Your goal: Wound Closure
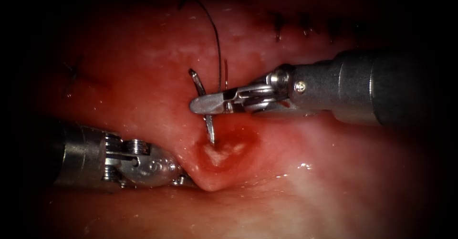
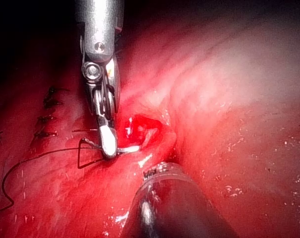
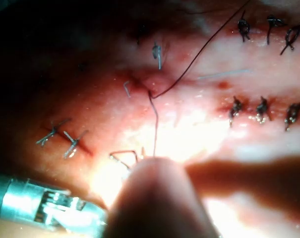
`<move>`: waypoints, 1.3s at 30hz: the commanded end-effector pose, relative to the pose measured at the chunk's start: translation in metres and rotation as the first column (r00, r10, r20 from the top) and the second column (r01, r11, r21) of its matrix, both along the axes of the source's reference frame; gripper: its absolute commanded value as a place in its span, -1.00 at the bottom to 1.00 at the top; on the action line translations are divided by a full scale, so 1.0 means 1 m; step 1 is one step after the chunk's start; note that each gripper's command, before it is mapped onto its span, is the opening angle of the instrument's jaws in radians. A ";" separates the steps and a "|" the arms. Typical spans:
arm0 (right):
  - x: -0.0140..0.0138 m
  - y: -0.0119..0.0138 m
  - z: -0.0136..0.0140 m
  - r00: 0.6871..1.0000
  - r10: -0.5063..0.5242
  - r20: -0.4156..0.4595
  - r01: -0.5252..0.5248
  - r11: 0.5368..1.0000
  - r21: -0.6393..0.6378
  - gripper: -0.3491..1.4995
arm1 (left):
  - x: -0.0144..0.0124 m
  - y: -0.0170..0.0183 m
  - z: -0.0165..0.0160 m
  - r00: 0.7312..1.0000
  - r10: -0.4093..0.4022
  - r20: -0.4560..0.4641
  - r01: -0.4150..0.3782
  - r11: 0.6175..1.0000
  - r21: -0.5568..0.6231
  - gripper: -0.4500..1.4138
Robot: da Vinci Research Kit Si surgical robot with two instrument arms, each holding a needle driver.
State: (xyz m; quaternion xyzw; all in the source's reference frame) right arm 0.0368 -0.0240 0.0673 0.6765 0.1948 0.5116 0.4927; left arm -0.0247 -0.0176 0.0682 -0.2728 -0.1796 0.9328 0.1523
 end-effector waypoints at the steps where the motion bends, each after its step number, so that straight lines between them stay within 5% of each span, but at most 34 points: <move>1: 0.0009 -0.0001 -0.0001 1.000 -0.007 -0.023 0.007 1.000 0.005 -1.00 | -0.0006 -0.0002 0.0005 1.000 0.001 0.001 -0.001 1.000 0.000 -1.00; 17: 0.0014 -0.0007 -0.0011 0.998 -0.029 -0.053 0.029 1.000 0.005 -1.00 | -0.0003 -0.0001 0.0006 1.000 0.003 0.003 -0.003 1.000 0.000 -1.00; 23: 0.0008 0.0005 0.0004 1.000 0.028 -0.013 -0.028 1.000 -0.010 -1.00 | -0.0001 0.0001 -0.0001 1.000 0.004 0.005 -0.004 1.000 0.006 -1.00; 29: -0.0007 0.0030 0.0024 0.986 0.165 -0.009 -0.165 0.978 -0.124 -1.00 | 0.0000 0.0013 -0.0062 0.999 0.011 0.048 -0.012 1.000 0.023 -1.00; 39: -0.0035 0.0062 0.0048 0.957 0.290 0.028 -0.275 0.930 -0.245 -1.00 | -0.0001 0.0016 -0.0072 0.995 0.031 0.090 -0.031 1.000 0.004 -1.00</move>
